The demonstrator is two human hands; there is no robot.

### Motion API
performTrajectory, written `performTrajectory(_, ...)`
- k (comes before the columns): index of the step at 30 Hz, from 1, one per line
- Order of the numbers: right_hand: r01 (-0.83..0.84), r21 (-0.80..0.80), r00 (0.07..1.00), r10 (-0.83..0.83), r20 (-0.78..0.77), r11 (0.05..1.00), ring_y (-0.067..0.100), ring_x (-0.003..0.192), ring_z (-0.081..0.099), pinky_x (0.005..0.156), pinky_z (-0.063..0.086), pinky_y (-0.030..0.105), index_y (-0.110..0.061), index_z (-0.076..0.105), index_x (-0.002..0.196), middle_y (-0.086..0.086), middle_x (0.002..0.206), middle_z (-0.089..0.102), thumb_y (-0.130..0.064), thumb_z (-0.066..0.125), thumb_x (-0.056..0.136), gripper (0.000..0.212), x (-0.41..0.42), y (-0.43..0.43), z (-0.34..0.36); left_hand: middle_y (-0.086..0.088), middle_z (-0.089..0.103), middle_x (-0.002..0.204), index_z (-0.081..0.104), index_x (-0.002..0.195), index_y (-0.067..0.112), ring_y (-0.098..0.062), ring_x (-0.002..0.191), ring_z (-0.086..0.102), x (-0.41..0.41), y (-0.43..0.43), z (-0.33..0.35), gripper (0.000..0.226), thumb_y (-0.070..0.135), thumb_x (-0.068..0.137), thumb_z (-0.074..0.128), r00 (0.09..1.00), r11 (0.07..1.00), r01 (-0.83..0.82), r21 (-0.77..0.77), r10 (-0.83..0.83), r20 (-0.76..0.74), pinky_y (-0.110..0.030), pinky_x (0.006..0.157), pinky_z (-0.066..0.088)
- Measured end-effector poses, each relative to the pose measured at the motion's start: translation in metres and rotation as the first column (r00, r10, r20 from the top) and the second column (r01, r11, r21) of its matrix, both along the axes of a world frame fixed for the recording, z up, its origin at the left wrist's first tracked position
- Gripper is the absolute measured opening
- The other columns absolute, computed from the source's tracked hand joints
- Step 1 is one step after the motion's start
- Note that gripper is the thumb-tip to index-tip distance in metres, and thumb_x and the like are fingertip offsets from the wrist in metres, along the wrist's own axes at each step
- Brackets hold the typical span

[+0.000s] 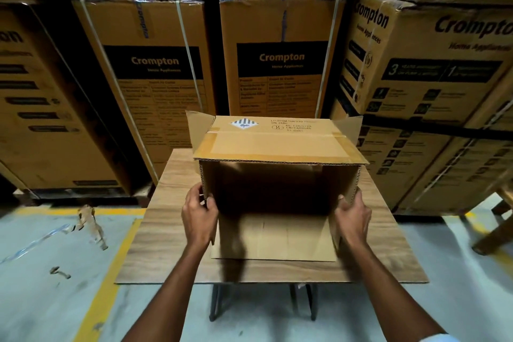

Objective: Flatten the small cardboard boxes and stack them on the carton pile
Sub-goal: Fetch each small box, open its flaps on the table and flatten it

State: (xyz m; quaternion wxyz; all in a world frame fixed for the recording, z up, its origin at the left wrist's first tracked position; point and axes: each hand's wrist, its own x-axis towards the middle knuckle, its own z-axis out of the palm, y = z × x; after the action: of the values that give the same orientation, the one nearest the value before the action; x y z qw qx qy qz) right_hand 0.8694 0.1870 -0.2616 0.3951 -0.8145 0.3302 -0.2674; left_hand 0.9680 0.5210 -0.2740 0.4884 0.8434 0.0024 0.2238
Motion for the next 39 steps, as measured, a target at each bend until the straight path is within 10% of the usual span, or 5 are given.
performTrajectory(9,0.034,-0.615,0.998,0.011,0.069,0.788,0.042,0.149,0.024,0.116,0.022,0.055,-0.021,0.024,0.153,0.027,0.163,0.020,-0.025,0.070,0.081,0.085,-0.035,0.007,0.005,-0.003,0.069,0.102,0.060,0.127,0.016,-0.024,0.084,0.067,-0.024,0.011,0.004,0.045,-0.005,0.088,0.058,0.991,0.999,0.043,0.026,-0.039,-0.131,-0.044,0.075,0.062)
performTrajectory(14,-0.144,-0.873,0.952,0.307,0.007,0.466,0.029,0.113,0.062,0.104,0.036,0.046,-0.016,0.062,0.122,0.007,0.117,0.071,0.007,0.075,0.064,0.064,0.001,0.008,0.074,-0.010,0.069,0.105,0.056,0.129,0.016,-0.032,0.091,0.067,-0.032,0.018,-0.006,0.047,-0.002,0.087,0.055,0.982,0.998,0.034,0.058,-0.023,-0.185,-0.049,0.078,0.060)
performTrajectory(26,-0.588,-0.571,0.803,0.327,-0.498,0.573,0.030,0.103,0.059,0.088,0.041,0.044,-0.024,0.049,0.128,0.013,0.115,0.067,-0.094,0.032,0.066,0.094,0.119,-0.034,0.229,-0.020,0.068,0.118,0.054,0.143,0.011,-0.038,0.105,0.066,-0.024,0.032,-0.010,0.051,0.003,0.093,0.063,0.972,0.998,-0.008,0.066,0.023,-0.233,-0.049,0.090,0.058)
performTrajectory(33,-0.128,-0.635,0.992,0.109,-0.069,0.762,0.048,0.153,-0.012,0.116,-0.010,0.061,-0.027,-0.003,0.163,0.031,0.164,-0.016,-0.077,0.059,0.082,0.113,0.093,-0.004,0.150,-0.022,0.067,0.119,0.052,0.144,0.006,-0.038,0.104,0.065,-0.025,0.023,-0.005,0.052,0.001,0.093,0.063,0.971,0.992,-0.023,0.121,0.051,-0.233,-0.048,0.088,0.059)
performTrajectory(39,-0.146,-0.565,0.989,0.108,-0.101,0.812,0.049,0.151,-0.014,0.104,0.040,0.068,-0.023,-0.021,0.159,0.035,0.156,-0.033,-0.017,0.090,0.073,0.141,0.045,0.011,0.096,-0.022,0.069,0.111,0.059,0.132,0.005,-0.040,0.100,0.066,-0.028,0.016,0.003,0.046,-0.005,0.087,0.060,0.968,0.994,-0.033,0.105,0.058,-0.243,-0.048,0.087,0.057)
